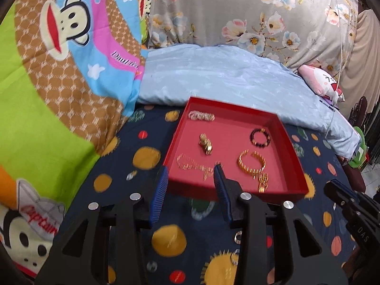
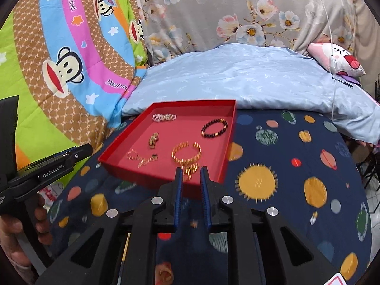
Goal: Organize jewelry
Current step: 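Move both open tools back over the earrings on the sheet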
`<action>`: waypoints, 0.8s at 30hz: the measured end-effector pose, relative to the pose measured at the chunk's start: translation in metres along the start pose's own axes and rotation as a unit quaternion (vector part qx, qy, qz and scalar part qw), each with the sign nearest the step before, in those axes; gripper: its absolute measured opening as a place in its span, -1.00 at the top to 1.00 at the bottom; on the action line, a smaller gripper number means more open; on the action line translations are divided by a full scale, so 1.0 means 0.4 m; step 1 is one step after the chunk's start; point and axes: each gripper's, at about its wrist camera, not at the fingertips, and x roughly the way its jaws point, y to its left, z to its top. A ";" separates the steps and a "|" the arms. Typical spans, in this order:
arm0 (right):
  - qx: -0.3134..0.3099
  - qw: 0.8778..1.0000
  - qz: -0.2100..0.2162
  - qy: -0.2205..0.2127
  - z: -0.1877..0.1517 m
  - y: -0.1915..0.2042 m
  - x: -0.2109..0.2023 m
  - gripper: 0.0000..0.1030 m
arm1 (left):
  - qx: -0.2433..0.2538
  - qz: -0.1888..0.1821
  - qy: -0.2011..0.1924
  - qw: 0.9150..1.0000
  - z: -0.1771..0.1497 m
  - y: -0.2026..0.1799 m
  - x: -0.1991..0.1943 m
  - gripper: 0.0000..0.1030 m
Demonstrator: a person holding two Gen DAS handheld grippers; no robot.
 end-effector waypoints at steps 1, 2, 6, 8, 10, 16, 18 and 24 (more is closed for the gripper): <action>0.001 1.000 0.001 0.004 -0.013 0.000 -0.007 0.69 | -0.003 0.001 0.006 1.000 -0.016 0.006 -0.004 0.26; 0.005 1.000 0.004 0.010 -0.032 0.000 -0.015 0.68 | -0.006 0.004 0.010 1.000 -0.032 0.013 -0.009 0.26; 0.013 0.999 0.012 0.031 -0.094 0.003 -0.036 0.62 | -0.011 0.007 0.022 1.000 -0.083 0.027 -0.033 0.19; 0.016 0.999 0.014 0.042 -0.124 0.007 -0.042 0.56 | -0.012 0.008 0.027 1.000 -0.114 0.030 -0.050 0.05; 0.018 0.998 0.015 0.054 -0.156 0.010 -0.045 0.56 | -0.013 0.010 0.032 0.999 -0.143 0.031 -0.064 -0.02; 0.027 0.996 0.023 0.084 -0.221 0.021 -0.038 0.52 | -0.026 0.002 0.062 0.998 -0.218 0.032 -0.077 -0.05; 0.028 0.995 0.025 0.090 -0.236 0.028 -0.037 0.49 | -0.026 0.001 0.070 0.997 -0.239 0.030 -0.079 -0.06; 0.025 0.995 0.032 0.096 -0.257 0.052 -0.038 0.44 | -0.032 0.000 0.083 0.996 -0.278 0.041 -0.093 -0.07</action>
